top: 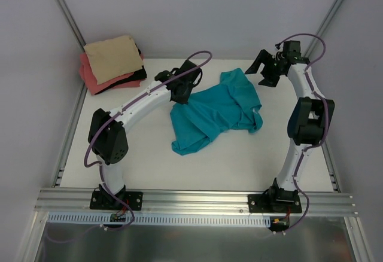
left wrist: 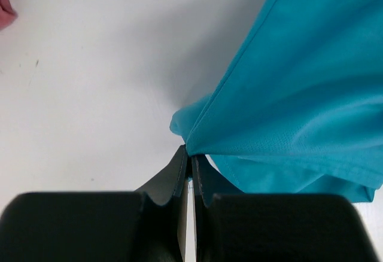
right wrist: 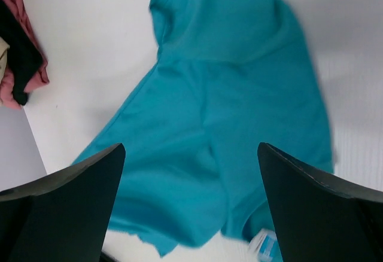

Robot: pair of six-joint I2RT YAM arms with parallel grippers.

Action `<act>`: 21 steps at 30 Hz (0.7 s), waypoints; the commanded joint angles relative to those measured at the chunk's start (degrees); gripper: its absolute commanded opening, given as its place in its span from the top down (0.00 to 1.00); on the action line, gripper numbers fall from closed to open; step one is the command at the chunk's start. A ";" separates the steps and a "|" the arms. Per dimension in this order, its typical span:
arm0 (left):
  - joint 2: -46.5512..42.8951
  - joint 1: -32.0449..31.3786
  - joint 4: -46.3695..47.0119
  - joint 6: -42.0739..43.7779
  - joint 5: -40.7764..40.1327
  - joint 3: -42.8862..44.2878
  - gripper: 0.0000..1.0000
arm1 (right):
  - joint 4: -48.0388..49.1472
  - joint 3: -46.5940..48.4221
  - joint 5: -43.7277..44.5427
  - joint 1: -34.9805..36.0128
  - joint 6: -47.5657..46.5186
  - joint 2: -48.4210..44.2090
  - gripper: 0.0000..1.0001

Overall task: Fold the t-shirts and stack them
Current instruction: Flatten out the tshirt

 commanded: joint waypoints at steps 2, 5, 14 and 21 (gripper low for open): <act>-1.14 -0.35 -8.69 -1.49 -1.07 2.27 1.00 | 2.28 8.54 -5.59 -1.52 4.07 10.43 0.01; -1.13 -0.26 -11.32 -3.86 0.34 2.09 1.00 | 7.80 11.80 -8.67 -1.96 7.13 16.41 0.00; -2.37 -1.49 -14.06 -7.46 2.54 0.07 1.00 | 24.51 18.22 -15.89 -2.66 17.25 28.71 0.01; -2.10 -1.93 -15.46 -8.35 2.19 0.86 1.00 | 28.30 16.13 -19.75 -2.67 23.67 31.19 0.42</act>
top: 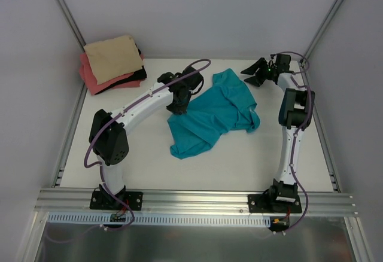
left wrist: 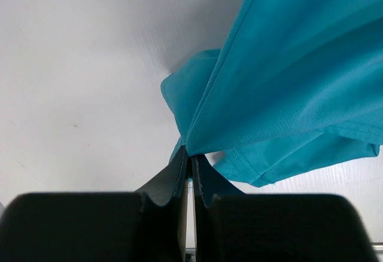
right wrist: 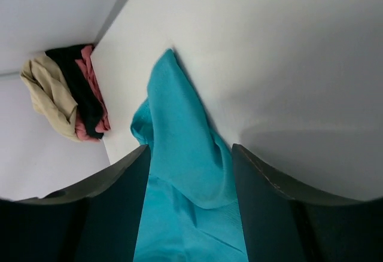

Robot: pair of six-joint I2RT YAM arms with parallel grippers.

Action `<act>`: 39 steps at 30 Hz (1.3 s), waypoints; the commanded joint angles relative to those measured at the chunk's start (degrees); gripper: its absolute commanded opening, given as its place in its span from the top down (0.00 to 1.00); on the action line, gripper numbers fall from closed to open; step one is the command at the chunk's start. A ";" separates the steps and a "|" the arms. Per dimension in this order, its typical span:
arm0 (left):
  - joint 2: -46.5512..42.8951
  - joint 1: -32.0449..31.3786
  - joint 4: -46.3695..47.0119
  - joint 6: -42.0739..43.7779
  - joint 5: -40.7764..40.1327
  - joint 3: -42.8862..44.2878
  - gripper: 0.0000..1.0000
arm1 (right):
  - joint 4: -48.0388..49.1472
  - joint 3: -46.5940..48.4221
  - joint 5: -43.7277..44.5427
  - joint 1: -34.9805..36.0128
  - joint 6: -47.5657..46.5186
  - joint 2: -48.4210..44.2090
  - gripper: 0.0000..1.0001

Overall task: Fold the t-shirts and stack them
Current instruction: Flatten out the tshirt

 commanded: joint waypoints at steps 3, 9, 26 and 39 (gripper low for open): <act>-1.67 -0.36 -2.55 -0.72 -0.04 1.98 1.00 | 2.67 -10.55 -2.99 -0.20 1.49 -5.71 0.38; -0.96 -0.36 -1.06 0.78 0.75 3.12 1.00 | -3.04 -25.14 -1.76 -0.63 -7.12 -15.38 0.30; -8.16 -0.36 2.55 3.76 1.45 -4.78 1.00 | -15.09 -50.02 5.35 -2.30 -20.67 -39.54 0.99; -16.07 -0.36 3.25 5.70 3.56 -12.25 1.00 | -21.95 -63.50 16.44 -3.98 -25.42 -59.97 0.00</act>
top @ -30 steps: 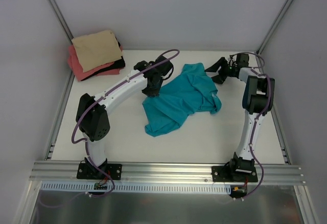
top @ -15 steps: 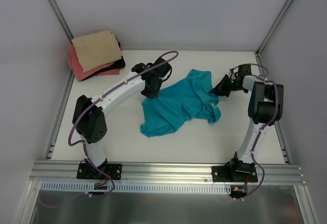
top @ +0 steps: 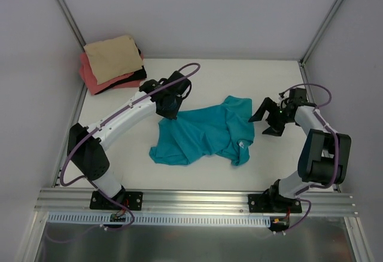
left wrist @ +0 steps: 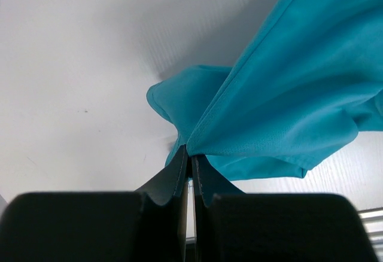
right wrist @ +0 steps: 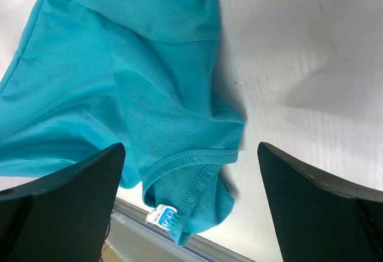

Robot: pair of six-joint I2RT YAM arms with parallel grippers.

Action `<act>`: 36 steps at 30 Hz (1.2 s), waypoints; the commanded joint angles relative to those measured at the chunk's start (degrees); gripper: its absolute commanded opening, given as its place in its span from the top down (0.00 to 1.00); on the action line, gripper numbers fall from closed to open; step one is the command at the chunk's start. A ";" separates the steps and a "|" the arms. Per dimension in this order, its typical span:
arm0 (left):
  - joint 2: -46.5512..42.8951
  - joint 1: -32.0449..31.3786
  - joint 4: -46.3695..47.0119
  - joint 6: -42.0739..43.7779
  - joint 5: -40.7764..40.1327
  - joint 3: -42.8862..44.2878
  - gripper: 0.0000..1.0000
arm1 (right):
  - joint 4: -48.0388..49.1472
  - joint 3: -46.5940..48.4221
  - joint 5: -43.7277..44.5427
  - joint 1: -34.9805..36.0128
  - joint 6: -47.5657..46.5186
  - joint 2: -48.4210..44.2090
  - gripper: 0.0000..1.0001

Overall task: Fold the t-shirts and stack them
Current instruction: Flatten out the tshirt

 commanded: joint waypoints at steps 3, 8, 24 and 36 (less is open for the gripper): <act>-3.93 -0.38 -0.22 1.11 2.36 -1.77 1.00 | -0.16 5.03 5.67 -0.72 -1.29 -0.29 0.01; -4.98 -0.38 -0.66 0.06 2.89 -2.30 1.00 | 3.18 9.96 3.83 -0.72 1.17 8.93 0.00; -2.09 -0.65 -0.05 0.58 4.56 -0.01 1.00 | 15.23 23.94 -4.96 1.13 9.79 29.93 0.02; 2.13 -0.73 0.22 1.90 5.53 2.88 1.00 | 17.78 33.08 -9.01 3.41 13.83 39.61 0.34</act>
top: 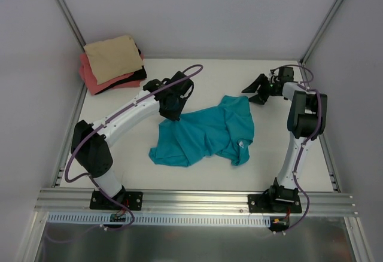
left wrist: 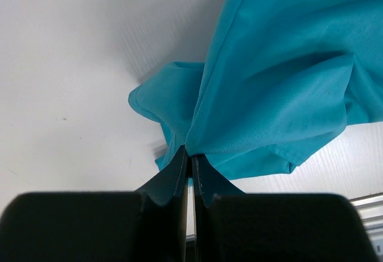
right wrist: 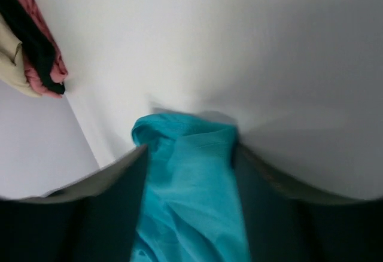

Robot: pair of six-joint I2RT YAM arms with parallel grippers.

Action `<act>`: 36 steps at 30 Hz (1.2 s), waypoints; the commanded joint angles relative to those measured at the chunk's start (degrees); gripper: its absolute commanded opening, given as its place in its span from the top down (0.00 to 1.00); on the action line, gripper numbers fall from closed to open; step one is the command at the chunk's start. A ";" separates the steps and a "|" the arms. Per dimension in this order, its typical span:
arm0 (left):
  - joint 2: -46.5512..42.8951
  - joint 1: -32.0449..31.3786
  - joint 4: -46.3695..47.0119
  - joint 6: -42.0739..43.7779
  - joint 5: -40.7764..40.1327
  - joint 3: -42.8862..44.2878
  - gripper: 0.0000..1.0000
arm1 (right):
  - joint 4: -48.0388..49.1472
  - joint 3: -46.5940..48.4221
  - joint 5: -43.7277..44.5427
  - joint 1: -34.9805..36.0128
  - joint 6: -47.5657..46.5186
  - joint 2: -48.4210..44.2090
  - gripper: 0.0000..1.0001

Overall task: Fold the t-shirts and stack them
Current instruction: Flatten out the tshirt

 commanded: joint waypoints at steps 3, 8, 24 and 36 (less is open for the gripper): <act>2.05 -0.71 -0.48 2.12 0.66 4.77 1.00 | 0.26 1.33 0.72 1.05 1.22 4.06 0.66; 2.93 -0.71 -0.40 2.74 0.57 5.74 1.00 | -0.54 1.07 0.98 0.97 0.52 3.71 1.00; -8.38 0.78 1.80 5.02 -5.23 7.14 1.00 | -15.46 11.32 3.08 -1.05 -5.89 -26.24 1.00; -28.52 5.70 -0.31 13.28 -9.89 18.74 1.00 | -26.98 16.98 11.17 -5.19 -7.21 -55.77 1.00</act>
